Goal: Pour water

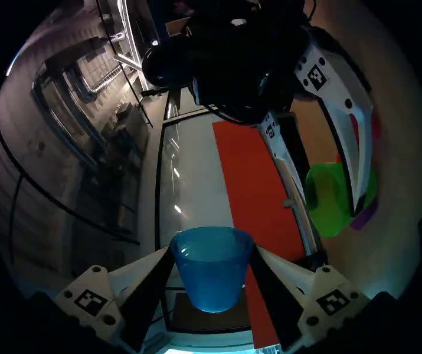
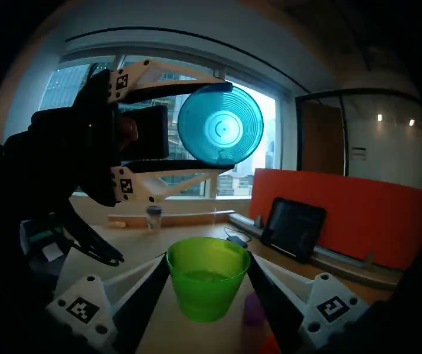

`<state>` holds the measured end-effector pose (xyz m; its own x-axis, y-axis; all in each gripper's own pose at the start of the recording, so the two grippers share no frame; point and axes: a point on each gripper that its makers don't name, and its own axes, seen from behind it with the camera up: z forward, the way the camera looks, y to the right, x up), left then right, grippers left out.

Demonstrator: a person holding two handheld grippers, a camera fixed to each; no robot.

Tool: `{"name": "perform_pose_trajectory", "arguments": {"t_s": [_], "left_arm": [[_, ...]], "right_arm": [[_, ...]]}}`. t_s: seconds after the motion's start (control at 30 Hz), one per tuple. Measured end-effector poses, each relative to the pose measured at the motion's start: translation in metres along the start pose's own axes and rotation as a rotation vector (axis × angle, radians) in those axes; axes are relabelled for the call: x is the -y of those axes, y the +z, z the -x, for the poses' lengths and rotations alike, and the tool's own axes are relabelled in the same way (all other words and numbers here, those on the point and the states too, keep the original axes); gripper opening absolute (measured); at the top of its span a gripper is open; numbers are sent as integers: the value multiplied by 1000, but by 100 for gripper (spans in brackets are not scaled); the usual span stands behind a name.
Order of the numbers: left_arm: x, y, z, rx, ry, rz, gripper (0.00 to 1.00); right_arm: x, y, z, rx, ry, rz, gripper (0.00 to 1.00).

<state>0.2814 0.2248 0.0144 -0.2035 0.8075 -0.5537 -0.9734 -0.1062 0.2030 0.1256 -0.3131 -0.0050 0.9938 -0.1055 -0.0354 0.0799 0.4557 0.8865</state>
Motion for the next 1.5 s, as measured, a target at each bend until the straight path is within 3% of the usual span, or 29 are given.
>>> {"name": "perform_pose_trajectory", "arguments": {"t_s": [0.17, 0.27, 1.0, 1.5], "left_arm": [[0, 0, -1, -2, -40, 3, 87], [0, 1, 2, 1, -105, 4, 87], [-23, 4, 47, 76, -851, 24, 87], [-32, 5, 64, 98, -1226, 41, 87]], "right_arm": [[-1, -1, 0, -3, -1, 4, 93], [-2, -2, 0, -7, -1, 8, 93], [-4, -13, -10, -30, -7, 29, 93], [-5, -17, -12, -38, -8, 35, 93]]}}
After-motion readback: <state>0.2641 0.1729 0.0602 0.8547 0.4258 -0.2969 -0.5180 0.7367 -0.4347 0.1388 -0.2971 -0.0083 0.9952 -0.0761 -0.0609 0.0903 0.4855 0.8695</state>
